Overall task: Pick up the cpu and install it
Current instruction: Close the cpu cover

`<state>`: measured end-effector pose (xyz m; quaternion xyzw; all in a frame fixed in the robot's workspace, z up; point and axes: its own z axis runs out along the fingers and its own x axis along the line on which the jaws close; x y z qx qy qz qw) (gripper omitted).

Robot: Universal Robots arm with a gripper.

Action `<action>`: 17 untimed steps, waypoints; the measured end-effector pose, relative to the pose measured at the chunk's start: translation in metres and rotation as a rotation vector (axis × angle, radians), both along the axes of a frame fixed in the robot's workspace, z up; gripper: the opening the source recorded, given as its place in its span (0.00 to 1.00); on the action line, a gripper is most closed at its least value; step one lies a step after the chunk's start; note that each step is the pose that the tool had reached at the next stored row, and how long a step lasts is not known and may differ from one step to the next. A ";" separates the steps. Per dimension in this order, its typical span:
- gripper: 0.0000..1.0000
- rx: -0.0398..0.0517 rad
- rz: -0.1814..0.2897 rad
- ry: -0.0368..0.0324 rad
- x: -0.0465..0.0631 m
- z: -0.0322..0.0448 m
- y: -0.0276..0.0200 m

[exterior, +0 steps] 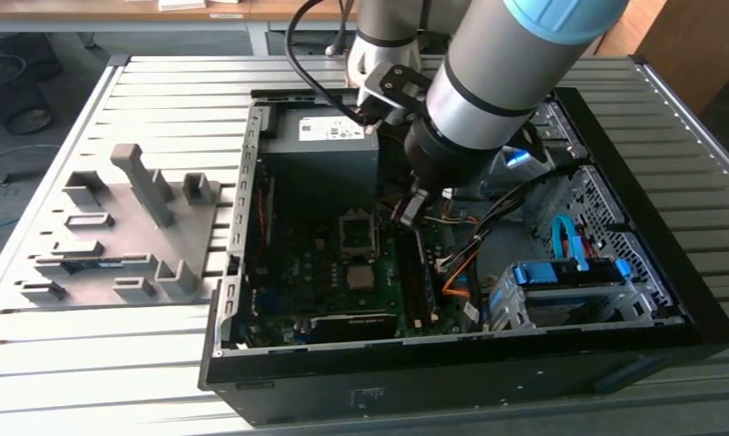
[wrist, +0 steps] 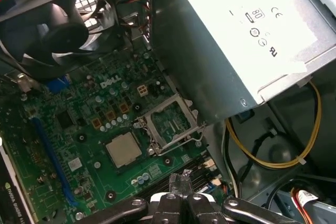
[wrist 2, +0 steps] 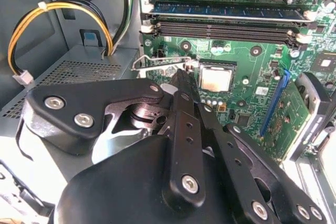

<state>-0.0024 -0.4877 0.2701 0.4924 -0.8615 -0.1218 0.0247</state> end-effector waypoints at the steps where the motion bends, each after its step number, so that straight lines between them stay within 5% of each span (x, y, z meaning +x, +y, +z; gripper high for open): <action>1: 0.10 -0.0001 0.000 0.0000 0.001 -0.0007 0.0008; 10: 0.10 0.0003 0.000 0.0008 0.012 -0.0126 0.0137; 17: 0.10 0.0001 0.000 0.0021 0.018 -0.0242 0.0183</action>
